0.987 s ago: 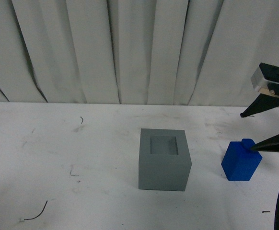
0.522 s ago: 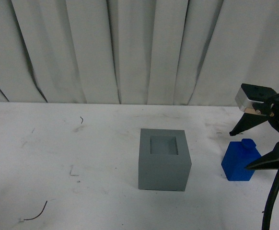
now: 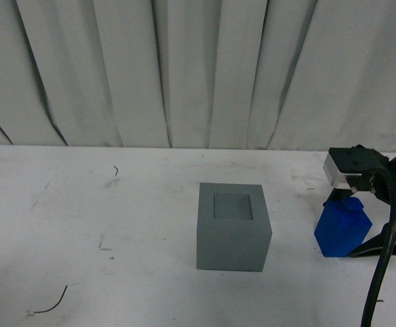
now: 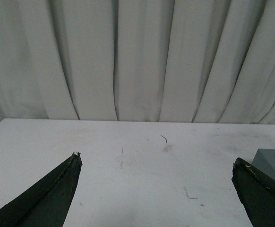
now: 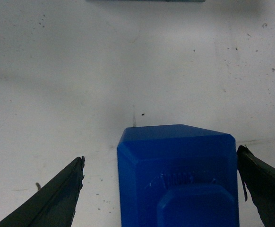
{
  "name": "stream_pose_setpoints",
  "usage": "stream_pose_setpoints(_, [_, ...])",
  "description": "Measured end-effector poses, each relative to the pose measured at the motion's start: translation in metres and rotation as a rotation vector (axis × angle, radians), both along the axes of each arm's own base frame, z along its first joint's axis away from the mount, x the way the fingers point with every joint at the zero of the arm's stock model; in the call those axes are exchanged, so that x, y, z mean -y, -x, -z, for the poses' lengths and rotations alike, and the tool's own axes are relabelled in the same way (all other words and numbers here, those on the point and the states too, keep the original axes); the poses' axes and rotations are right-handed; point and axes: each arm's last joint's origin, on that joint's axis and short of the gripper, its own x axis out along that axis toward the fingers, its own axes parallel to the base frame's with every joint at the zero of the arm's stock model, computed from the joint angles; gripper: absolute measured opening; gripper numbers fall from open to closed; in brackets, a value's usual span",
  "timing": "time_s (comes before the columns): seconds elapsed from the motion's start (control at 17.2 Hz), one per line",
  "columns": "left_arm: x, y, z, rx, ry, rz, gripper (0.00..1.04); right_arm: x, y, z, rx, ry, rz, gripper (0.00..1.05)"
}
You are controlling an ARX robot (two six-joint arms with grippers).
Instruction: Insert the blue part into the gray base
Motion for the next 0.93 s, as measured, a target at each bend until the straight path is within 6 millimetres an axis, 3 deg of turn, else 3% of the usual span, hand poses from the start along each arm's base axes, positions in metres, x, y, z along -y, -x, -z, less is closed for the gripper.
stream_pose_setpoints(0.17, [0.0, 0.0, 0.0, 0.0, 0.0, 0.0, 0.98, 0.001, -0.001, 0.005, 0.007, 0.013, -0.008, 0.98])
stream_pose_setpoints(0.23, [0.0, 0.0, 0.0, 0.0, 0.0, 0.0, 0.98, 0.001, -0.002, 0.005, 0.013, 0.013, -0.01, 0.94])
stream_pose_setpoints(0.29, [0.0, 0.0, 0.0, 0.0, 0.0, 0.0, 0.98, 0.0, -0.002, 0.005, 0.013, 0.012, -0.011, 0.83])
stream_pose_setpoints(0.35, [0.0, 0.0, 0.0, 0.0, 0.0, 0.0, 0.98, -0.002, -0.002, 0.005, 0.02, 0.013, -0.017, 0.57])
stream_pose_setpoints(0.41, [0.0, 0.0, 0.0, 0.0, 0.0, 0.0, 0.98, -0.002, -0.003, 0.005, 0.023, 0.009, -0.017, 0.49])
stream_pose_setpoints(0.93, [0.0, 0.0, 0.0, 0.0, 0.0, 0.0, 0.98, -0.015, -0.004, -0.002, 0.003, -0.001, -0.041, 0.47])
